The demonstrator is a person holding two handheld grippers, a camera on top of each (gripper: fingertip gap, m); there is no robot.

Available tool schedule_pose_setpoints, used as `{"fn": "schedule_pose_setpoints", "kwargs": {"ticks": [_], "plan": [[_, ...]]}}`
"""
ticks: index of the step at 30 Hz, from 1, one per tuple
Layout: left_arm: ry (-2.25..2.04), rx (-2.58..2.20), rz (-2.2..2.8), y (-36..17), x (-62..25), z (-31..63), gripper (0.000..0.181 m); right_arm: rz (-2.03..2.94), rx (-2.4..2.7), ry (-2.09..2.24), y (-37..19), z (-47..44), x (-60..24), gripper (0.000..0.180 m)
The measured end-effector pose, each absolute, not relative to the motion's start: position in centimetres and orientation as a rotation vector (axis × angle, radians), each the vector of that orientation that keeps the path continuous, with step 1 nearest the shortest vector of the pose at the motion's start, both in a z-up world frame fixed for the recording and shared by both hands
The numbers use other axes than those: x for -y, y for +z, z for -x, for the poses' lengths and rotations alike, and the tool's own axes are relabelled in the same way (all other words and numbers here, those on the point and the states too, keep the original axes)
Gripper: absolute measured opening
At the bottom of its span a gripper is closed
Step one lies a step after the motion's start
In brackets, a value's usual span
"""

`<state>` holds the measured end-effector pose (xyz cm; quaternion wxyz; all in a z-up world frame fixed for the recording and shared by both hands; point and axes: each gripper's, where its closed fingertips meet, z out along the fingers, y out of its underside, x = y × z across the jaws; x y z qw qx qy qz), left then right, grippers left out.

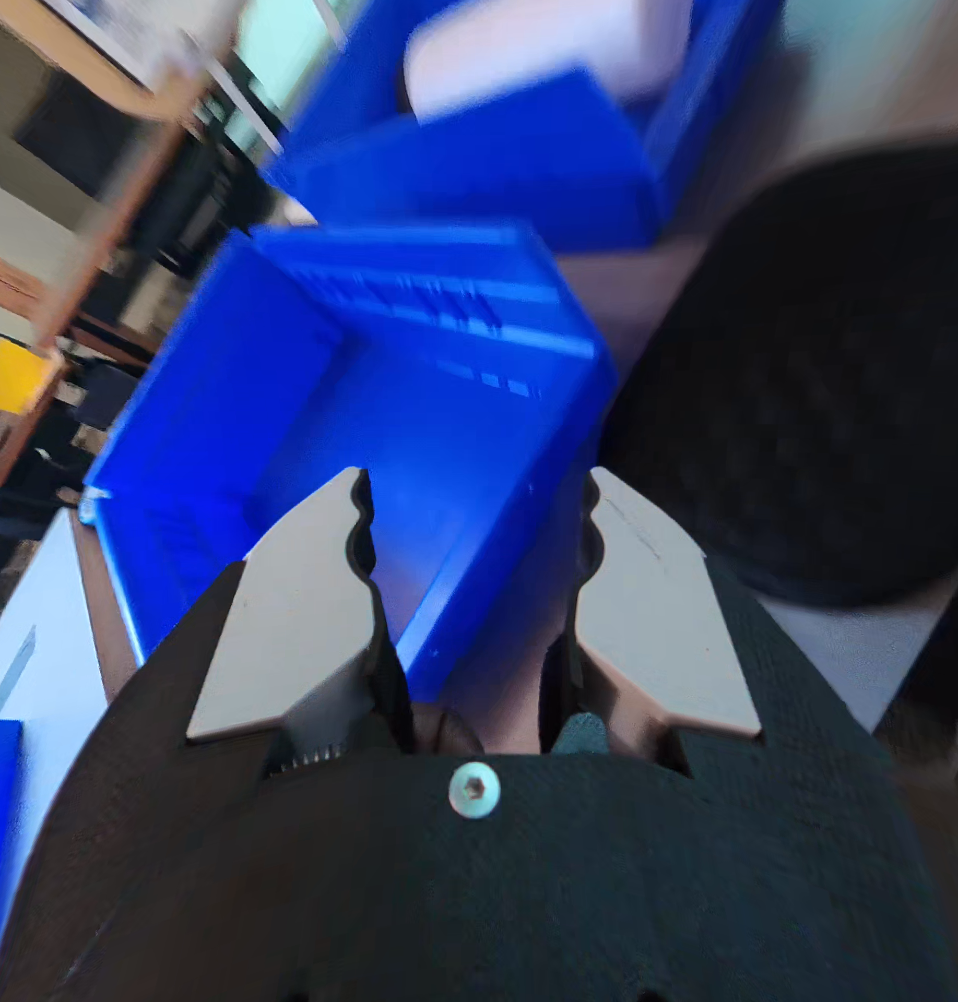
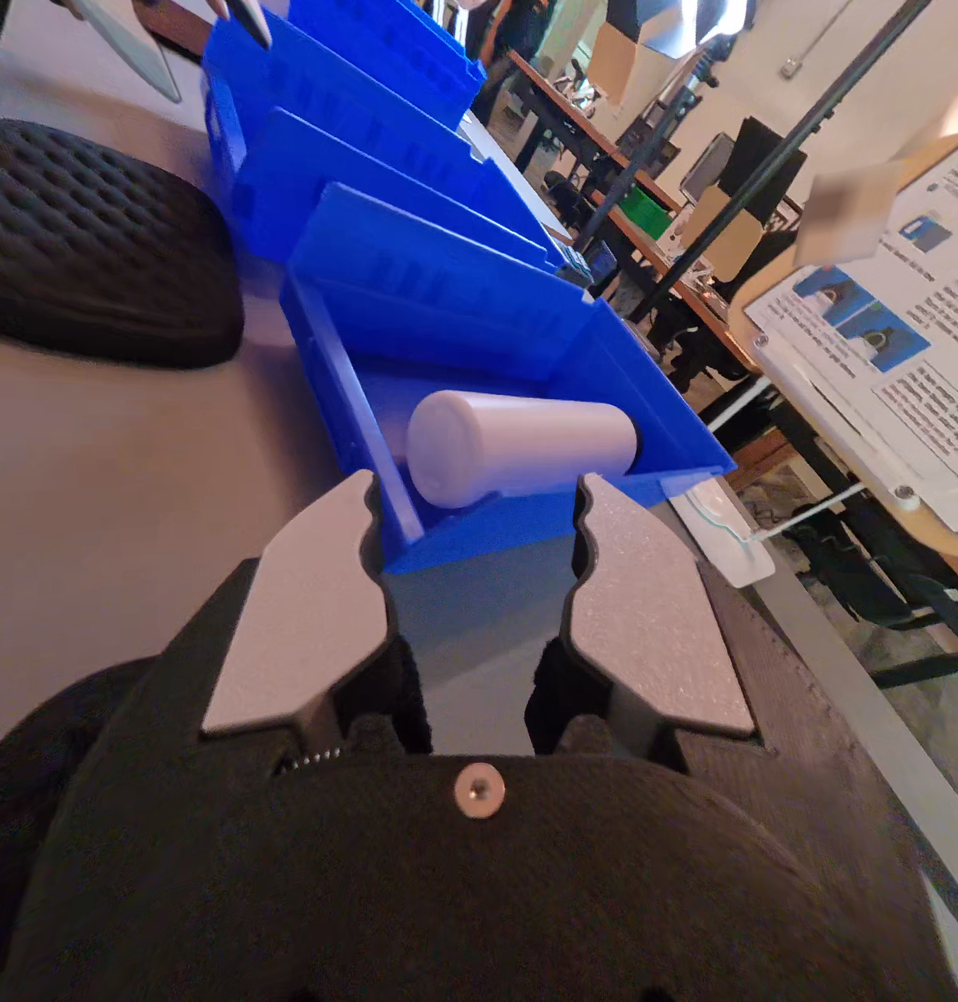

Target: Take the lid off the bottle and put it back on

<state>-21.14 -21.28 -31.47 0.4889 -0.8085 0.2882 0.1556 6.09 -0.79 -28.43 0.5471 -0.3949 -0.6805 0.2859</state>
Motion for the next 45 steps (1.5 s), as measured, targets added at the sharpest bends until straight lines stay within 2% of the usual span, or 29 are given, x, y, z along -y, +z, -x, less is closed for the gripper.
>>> {"fn": "schedule_pose_setpoints", "kwargs": {"ticks": [5, 8, 10, 11, 15, 25, 30, 36, 45], "plan": [[0.466, -0.898, 2.220, -35.4, 21.9, 24.6, 0.071, 1.017, 1.601, 0.659, -29.6, -7.1, -2.0, 0.067], [0.501, -1.004, 2.300, -37.2, 21.7, 25.6, 0.063, 1.018, 1.632, 0.646, -30.5, -7.0, -1.9, 0.067], [0.538, -1.065, 2.332, -38.0, 21.6, 26.3, 0.040, 1.018, 1.656, 0.624, -31.0, -6.9, -1.8, 0.068], [0.524, -1.077, 2.334, -38.2, 21.5, 26.3, 0.036, 1.019, 1.662, 0.617, -31.2, -6.8, -1.8, 0.068], [0.662, -1.129, 2.243, -37.9, 20.6, 26.5, 0.032, 1.035, 1.626, 0.635, -30.9, -6.8, -2.1, 0.068], [0.941, -0.921, 2.147, -37.1, 18.7, 25.6, 0.031, 1.070, 1.636, 0.615, -31.4, -6.7, -2.2, 0.067], [1.009, -0.764, 2.058, -33.8, 18.1, 25.4, 0.030, 1.088, 1.623, 0.612, -31.3, -6.7, -2.5, 0.066], [1.147, -0.793, 1.934, -28.0, 16.8, 23.7, 0.030, 1.120, 1.615, 0.595, -30.9, -7.2, -3.0, 0.064], [1.011, -0.853, 1.699, -20.5, 9.1, 13.5, 0.030, 1.117, 1.598, 0.505, -29.0, -10.4, -4.7, 0.064]]}}
